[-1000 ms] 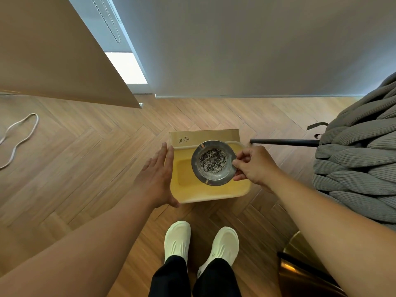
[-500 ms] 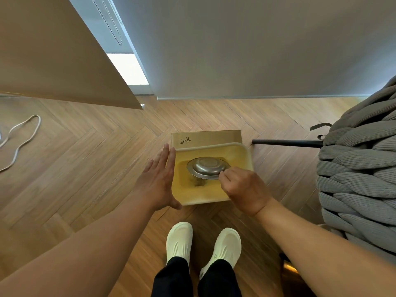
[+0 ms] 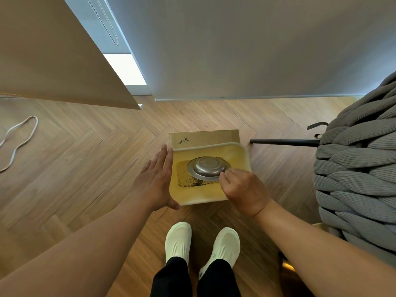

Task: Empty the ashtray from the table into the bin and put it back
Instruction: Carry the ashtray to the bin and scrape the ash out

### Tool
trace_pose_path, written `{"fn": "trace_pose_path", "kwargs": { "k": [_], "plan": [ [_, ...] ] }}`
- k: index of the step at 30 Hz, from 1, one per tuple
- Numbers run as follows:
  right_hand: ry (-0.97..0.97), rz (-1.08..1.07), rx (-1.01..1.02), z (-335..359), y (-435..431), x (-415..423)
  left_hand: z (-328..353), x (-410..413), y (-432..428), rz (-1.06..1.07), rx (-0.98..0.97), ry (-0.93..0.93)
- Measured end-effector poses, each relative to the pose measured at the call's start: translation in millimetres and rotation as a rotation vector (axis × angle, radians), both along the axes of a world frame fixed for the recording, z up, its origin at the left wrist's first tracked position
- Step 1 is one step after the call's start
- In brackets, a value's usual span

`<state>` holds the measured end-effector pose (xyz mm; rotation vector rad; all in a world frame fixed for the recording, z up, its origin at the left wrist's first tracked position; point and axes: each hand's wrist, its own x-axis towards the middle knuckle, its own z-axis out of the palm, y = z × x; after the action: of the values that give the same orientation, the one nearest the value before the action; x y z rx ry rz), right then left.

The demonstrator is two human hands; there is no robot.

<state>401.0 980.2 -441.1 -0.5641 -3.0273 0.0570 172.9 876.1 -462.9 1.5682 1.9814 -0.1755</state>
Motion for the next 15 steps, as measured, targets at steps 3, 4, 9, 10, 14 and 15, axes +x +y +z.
{"fn": "trace_pose_path", "kwargs": {
  "k": [3, 4, 9, 10, 14, 15],
  "plan": [
    [-0.012, -0.014, -0.022, 1.4, 0.3, 0.3, 0.6, 0.5, 0.3, 0.006, -0.003, -0.003],
    [-0.018, -0.024, -0.039, 2.5, 0.3, 0.5, 1.0, 0.7, 0.1, 0.007, -0.006, -0.003],
    [-0.010, -0.097, -0.176, 7.8, 2.9, 3.3, 2.6, 2.2, 1.2, 0.021, -0.012, -0.006],
    [-0.013, -0.120, -0.204, 8.0, 4.2, 3.9, 3.2, 2.5, 1.9, 0.020, -0.014, -0.003],
    [-0.035, -0.260, -0.316, 5.5, 5.4, 6.2, 7.5, 2.7, 5.1, 0.013, -0.023, 0.017],
    [-0.021, -0.316, -0.351, 4.7, 5.6, 6.9, 8.7, 2.7, 6.1, 0.013, -0.025, 0.021]
  ]
}}
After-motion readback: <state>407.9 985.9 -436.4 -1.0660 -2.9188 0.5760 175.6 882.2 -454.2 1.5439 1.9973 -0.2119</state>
